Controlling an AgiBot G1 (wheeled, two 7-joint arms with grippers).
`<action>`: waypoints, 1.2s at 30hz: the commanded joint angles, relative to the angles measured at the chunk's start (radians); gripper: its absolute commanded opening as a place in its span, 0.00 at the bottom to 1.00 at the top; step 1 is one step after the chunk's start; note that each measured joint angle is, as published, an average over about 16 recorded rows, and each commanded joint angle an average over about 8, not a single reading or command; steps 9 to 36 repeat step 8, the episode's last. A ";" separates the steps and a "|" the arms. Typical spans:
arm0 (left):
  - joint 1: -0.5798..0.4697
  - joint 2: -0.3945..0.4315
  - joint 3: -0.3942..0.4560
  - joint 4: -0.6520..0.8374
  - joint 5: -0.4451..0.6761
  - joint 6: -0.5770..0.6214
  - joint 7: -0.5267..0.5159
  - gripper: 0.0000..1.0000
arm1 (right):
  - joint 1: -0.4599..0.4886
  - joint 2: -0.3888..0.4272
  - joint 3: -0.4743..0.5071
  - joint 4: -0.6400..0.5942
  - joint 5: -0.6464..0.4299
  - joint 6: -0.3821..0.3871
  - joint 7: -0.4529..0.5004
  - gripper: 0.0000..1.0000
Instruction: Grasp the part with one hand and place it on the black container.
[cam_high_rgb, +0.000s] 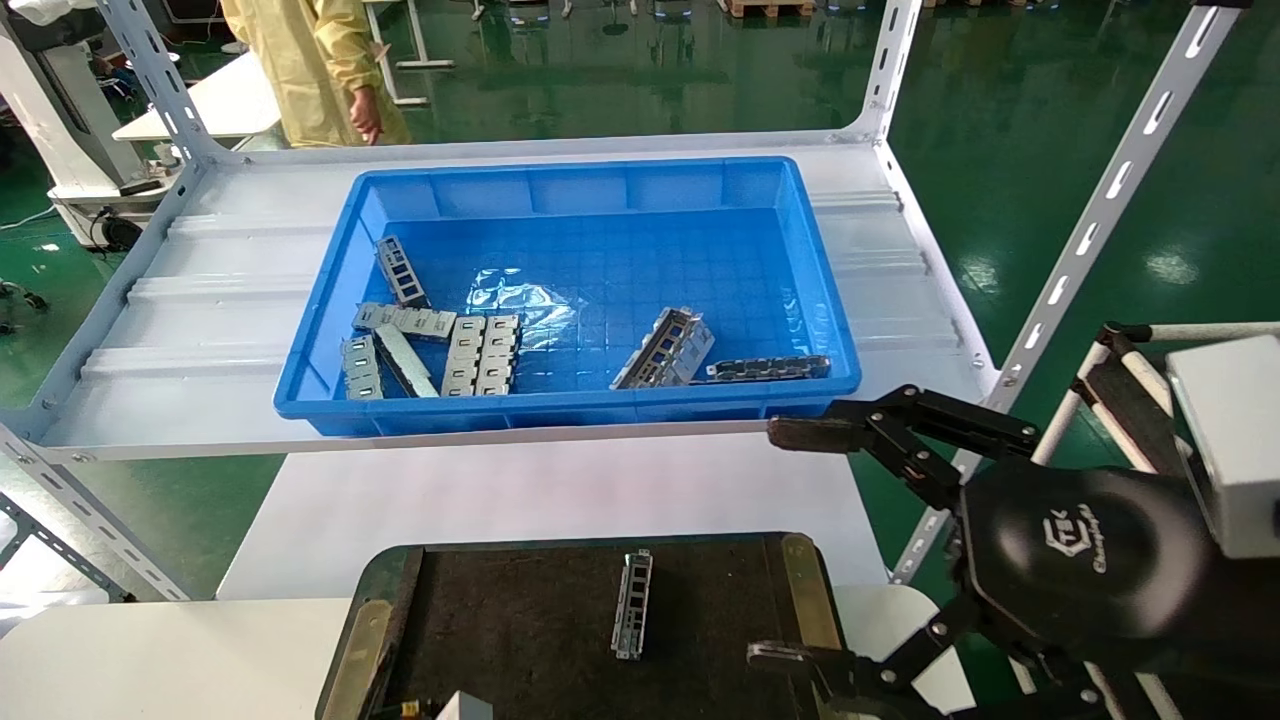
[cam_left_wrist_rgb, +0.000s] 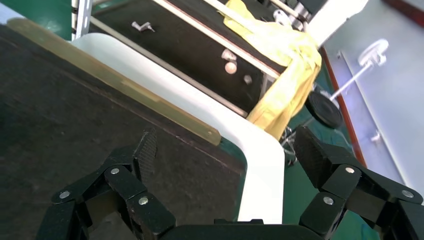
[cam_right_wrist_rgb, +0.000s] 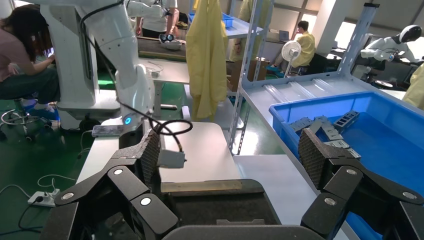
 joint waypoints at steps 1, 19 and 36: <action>-0.055 0.000 0.042 0.007 0.056 -0.020 -0.081 1.00 | 0.000 0.000 0.000 0.000 0.000 0.000 0.000 1.00; -0.088 -0.008 0.055 0.009 0.076 -0.038 -0.111 1.00 | 0.000 0.000 0.000 0.000 0.000 0.000 0.000 1.00; -0.088 -0.008 0.055 0.009 0.076 -0.038 -0.111 1.00 | 0.000 0.000 0.000 0.000 0.000 0.000 0.000 1.00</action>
